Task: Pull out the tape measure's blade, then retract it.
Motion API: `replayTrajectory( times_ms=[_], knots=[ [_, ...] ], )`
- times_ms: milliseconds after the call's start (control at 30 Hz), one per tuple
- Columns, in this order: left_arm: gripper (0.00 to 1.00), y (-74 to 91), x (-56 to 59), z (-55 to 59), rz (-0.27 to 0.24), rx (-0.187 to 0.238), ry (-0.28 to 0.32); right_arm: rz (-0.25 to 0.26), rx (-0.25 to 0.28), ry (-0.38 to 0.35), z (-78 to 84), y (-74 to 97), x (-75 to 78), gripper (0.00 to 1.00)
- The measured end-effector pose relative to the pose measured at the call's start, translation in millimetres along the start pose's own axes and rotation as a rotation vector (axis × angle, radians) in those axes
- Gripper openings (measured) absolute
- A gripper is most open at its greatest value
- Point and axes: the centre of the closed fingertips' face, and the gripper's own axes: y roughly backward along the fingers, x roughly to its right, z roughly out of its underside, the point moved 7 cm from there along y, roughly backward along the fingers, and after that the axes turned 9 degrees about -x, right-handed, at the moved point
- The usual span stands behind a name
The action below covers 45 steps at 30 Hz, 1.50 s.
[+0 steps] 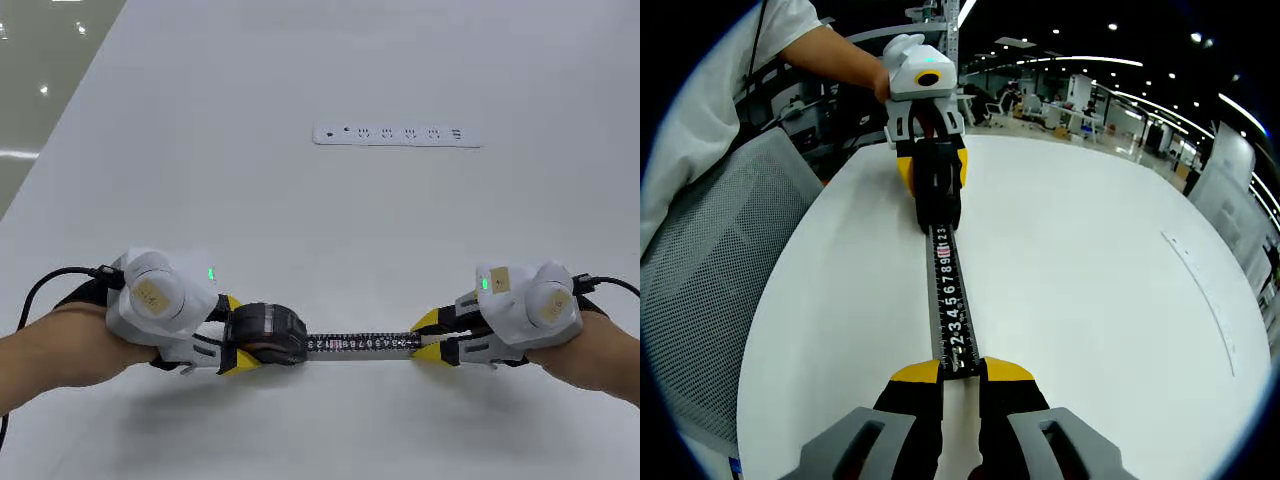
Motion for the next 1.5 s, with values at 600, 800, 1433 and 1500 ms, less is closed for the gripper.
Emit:
replayTrajectory(
  times_ms=[600, 800, 1433, 1500],
  knots=[
    [0.27, -0.2, 0.3, 0.2, 0.000, 0.000, -0.005, 0.021, -0.026, -0.025, 23.2, 17.7, -0.9, 0.09],
    [0.27, 0.0, 0.6, 0.3, -0.003, -0.004, -0.004, 0.027, -0.039, -0.023, 29.2, 21.9, 2.7, 0.09],
    [0.27, -0.7, 1.0, -1.3, -0.003, 0.004, 0.001, 0.047, -0.098, -0.058, 63.2, 47.2, 9.9, 0.09],
    [0.27, -0.7, 0.6, -1.2, -0.003, 0.002, -0.003, 0.044, -0.103, -0.055, 62.7, 48.1, 7.7, 0.09]
  ],
)
